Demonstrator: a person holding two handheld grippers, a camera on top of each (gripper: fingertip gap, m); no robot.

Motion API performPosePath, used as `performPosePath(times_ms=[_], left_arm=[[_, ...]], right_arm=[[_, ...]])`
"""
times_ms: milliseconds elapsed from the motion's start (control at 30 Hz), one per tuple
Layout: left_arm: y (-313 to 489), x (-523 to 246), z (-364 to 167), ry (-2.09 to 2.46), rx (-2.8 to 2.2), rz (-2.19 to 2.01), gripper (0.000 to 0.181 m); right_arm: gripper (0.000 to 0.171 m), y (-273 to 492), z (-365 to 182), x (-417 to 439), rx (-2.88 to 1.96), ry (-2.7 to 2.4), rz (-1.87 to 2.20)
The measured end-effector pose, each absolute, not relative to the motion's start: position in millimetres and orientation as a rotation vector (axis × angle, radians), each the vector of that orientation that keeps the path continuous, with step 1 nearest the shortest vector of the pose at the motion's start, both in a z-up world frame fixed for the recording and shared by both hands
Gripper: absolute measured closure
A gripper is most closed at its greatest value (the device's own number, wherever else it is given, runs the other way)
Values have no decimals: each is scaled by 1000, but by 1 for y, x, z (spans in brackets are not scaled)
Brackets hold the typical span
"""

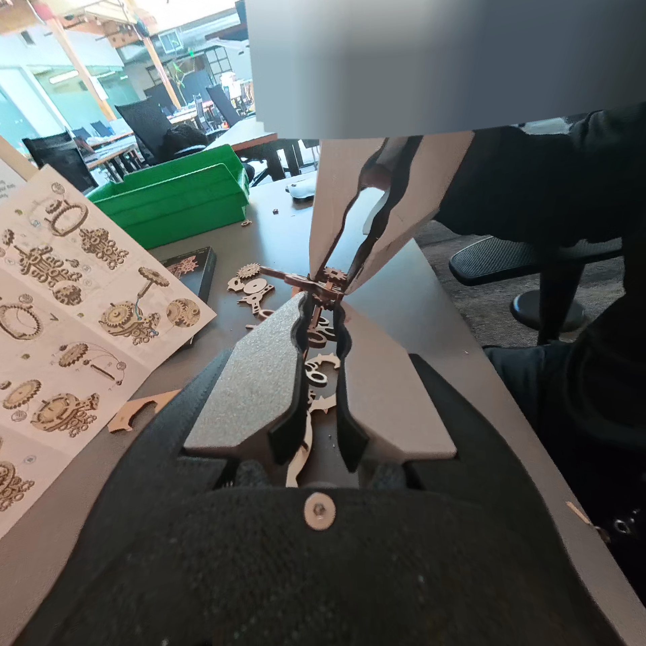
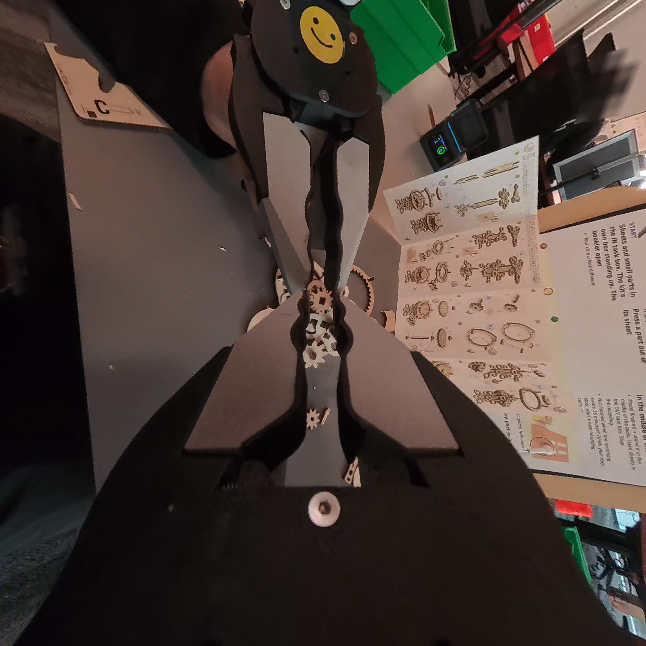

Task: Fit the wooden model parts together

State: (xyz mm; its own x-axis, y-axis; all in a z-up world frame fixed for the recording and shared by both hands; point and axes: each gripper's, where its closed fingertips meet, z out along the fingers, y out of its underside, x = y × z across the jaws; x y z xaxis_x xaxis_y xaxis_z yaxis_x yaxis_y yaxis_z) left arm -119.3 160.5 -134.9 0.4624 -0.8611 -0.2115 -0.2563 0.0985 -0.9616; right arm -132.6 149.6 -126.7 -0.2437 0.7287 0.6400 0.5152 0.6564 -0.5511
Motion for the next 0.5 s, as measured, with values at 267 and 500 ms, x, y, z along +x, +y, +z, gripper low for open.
performPosePath(times_ms=[267,500], left_arm=[[153,-115,-130,1047,-1423,-702,173],[149,-112,-124,1029,-1385,-775,173]], right_arm=[[162,141,-121,-131,-910,-1889,503],[162,136,-116,-130,-850,-1839,697]])
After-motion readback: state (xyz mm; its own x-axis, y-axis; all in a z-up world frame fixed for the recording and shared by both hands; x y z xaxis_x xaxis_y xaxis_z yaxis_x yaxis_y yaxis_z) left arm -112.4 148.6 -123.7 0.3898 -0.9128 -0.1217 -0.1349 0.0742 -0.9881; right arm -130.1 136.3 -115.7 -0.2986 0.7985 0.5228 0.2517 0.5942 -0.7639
